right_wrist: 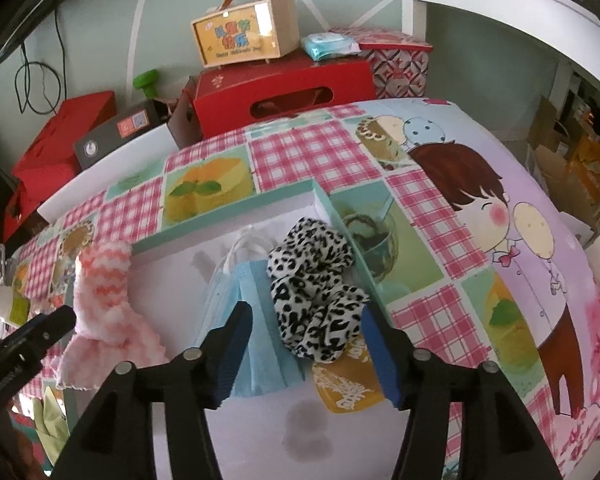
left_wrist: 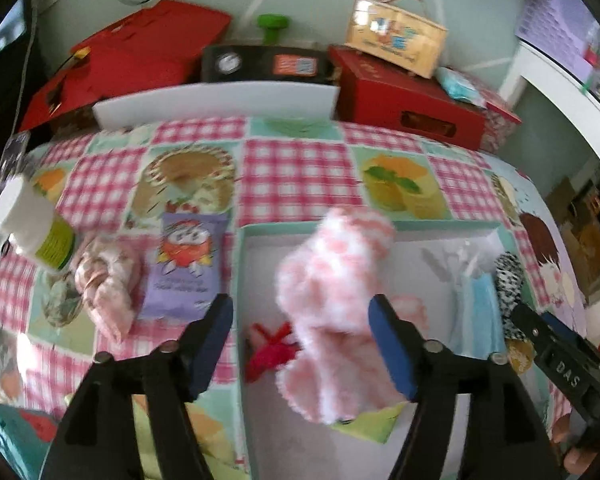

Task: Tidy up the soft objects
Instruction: 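Open the right tool to drop the scrunchie while the left tool releases the sock in the tray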

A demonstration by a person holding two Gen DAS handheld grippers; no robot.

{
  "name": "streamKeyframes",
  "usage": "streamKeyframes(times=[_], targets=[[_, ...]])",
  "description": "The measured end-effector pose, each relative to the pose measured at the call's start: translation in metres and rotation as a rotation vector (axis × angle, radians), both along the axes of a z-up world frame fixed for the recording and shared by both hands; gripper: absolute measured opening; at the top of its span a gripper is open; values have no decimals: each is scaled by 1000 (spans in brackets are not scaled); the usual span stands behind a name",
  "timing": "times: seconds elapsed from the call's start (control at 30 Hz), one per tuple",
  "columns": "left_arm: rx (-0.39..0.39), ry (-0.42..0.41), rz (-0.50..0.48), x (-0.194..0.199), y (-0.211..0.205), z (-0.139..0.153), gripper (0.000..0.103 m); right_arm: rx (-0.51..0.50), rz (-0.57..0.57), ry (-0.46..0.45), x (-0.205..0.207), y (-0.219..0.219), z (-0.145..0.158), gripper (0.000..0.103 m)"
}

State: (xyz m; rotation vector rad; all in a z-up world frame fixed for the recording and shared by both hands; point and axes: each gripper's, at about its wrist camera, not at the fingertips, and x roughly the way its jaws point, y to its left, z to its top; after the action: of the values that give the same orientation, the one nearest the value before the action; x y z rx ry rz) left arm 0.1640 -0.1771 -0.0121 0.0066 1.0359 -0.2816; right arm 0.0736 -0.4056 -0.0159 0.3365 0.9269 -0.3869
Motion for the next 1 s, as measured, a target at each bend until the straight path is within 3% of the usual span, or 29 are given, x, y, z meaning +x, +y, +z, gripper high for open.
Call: streamKeyframes(times=[0.13,0.23,0.3,0.37,1.0], targets=[[-2,27,64,5,18,-4,73,0,24,1,3,7,-1,73],[16,17,94,5,26,-3,74,-3,51,-8,5,14,2,75],[8,6,115,5,32,-2,84,-10,58,-22,6,19,4,78],[-5,-4,130,5,36,-2,96,-17,62,-51,6,23,8,103],[-98,-13,160,7,54,-2,98,-37,49,-96,9,30,12,103]])
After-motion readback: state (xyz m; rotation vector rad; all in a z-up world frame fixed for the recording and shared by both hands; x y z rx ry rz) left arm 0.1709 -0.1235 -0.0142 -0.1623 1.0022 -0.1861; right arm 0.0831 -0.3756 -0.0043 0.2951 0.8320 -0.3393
